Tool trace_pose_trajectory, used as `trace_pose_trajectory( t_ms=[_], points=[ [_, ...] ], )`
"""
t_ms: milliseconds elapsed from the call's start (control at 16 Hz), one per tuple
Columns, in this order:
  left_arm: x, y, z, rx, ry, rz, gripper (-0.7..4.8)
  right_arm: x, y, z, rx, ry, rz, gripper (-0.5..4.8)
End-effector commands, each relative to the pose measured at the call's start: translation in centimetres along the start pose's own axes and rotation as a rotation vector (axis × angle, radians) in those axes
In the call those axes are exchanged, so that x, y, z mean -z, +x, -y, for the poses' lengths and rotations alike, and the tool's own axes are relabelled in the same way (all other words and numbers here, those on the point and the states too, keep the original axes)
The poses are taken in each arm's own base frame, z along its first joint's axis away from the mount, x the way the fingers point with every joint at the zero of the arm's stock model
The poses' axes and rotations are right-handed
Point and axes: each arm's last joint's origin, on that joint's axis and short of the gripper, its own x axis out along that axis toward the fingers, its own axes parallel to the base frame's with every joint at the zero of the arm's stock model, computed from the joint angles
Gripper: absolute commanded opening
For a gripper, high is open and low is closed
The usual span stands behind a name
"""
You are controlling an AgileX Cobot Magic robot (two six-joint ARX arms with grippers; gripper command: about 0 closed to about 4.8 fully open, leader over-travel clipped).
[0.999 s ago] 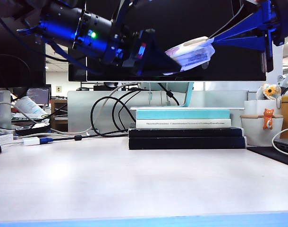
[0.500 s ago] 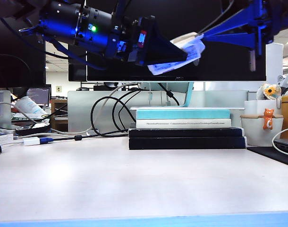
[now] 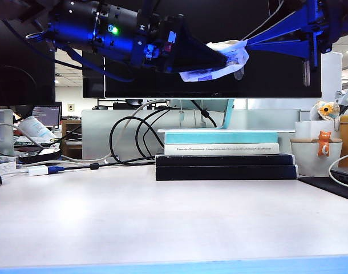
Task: Pick up a packet of tissues from the table with the left hand, then take a tissue from it with the right hand.
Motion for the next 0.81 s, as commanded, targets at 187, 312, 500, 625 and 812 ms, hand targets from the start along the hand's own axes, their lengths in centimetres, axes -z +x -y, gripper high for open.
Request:
trace_pose_trajectory(
  t_ms=[187, 312, 500, 625, 812],
  points=[
    [0.72, -0.02, 0.51, 0.043, -0.043, -0.074, 1.74, -0.63, -0.11, -0.19, 0.072, -0.064, 0.052, -0.06],
    [0.74, -0.02, 0.53, 0.045, -0.044, -0.074, 1.74, -0.69, -0.17, -0.02, 0.126, -0.074, 0.069, -0.06],
    [0.77, -0.04, 0.5, 0.043, -0.045, -0.078, 1.74, -0.73, -0.3, 0.26, 0.206, -0.069, 0.093, -0.06],
    [0.98, -0.06, 0.59, 0.047, -0.038, -0.098, 1.74, -0.77, -0.38, 0.39, 0.248, -0.085, 0.105, -0.06],
    [1.17, -0.09, 0.68, 0.052, -0.03, -0.117, 1.74, -0.8, -0.41, 0.48, 0.274, -0.088, 0.113, -0.06]
  ],
)
